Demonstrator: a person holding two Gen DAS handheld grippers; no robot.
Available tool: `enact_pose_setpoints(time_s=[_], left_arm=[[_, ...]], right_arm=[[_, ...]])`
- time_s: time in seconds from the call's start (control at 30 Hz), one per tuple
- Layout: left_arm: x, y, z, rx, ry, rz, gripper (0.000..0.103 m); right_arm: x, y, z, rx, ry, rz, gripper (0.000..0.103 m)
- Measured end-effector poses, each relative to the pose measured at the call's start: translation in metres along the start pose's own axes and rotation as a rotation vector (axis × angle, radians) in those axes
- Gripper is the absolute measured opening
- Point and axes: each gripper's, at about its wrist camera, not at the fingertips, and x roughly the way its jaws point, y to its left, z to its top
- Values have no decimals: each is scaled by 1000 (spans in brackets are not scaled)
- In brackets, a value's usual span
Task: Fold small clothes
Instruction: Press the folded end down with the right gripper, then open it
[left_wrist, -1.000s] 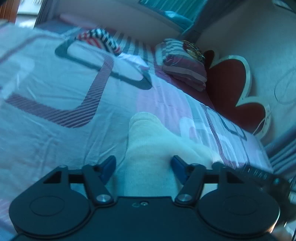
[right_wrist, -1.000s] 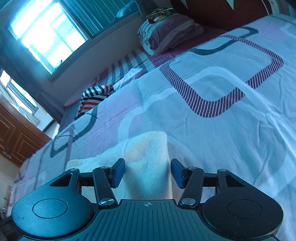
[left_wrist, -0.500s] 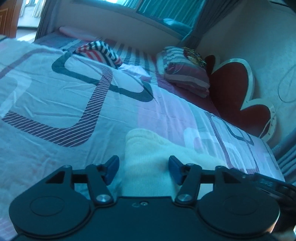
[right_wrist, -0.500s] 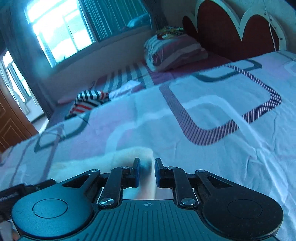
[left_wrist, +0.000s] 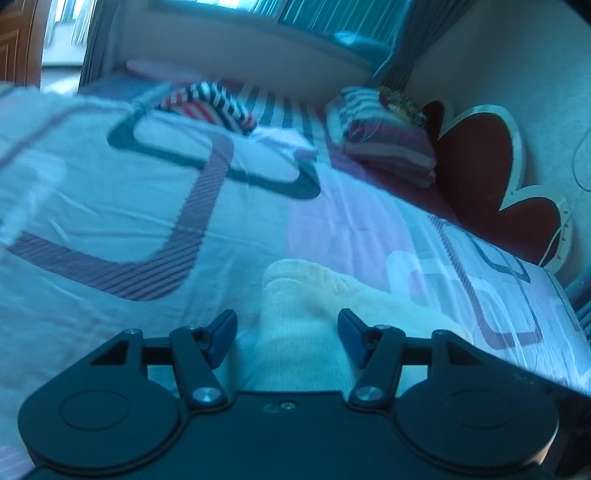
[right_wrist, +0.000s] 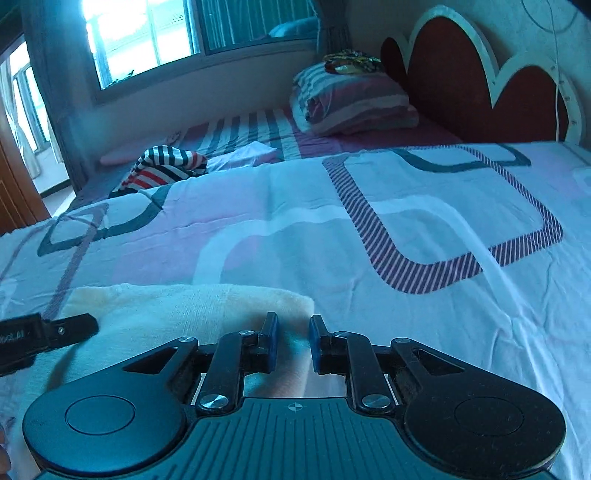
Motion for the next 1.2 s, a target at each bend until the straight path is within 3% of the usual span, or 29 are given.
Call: enact_pose_setpoints(time_s=[0.17,0.37,0.6,0.9,0.97,1.0,1.03,1.2], left_arm=[[-36,-2,-17,41,-6,-25,59],[-57,-12,-39,68,6,-31,61],[-47,-11,-46,51,55,-34,69],[-74,-13,-52,87,52,-15,67],[-78,-11,-56,88,62,-18,67],[-80,-10,-59,89,67,-19,67],[-83,-9,-62,93,72,-20,67],[-88,1,-81,90,121,-29,66]], right_arm=[[-50,-3,-2,12,-57,69,16],[-88,14,-27,-2,-51,162,16],[-72,27,-57,-128,-9,44,16],[-90,15,-56,-31,7,76,18],[-101,8,-60,-18,6,87,31],[-110,5,-62,-7,7,92,47],[-115,0,-65,11,5,98,54],[-136,-14,-88,59,41,120,54]])
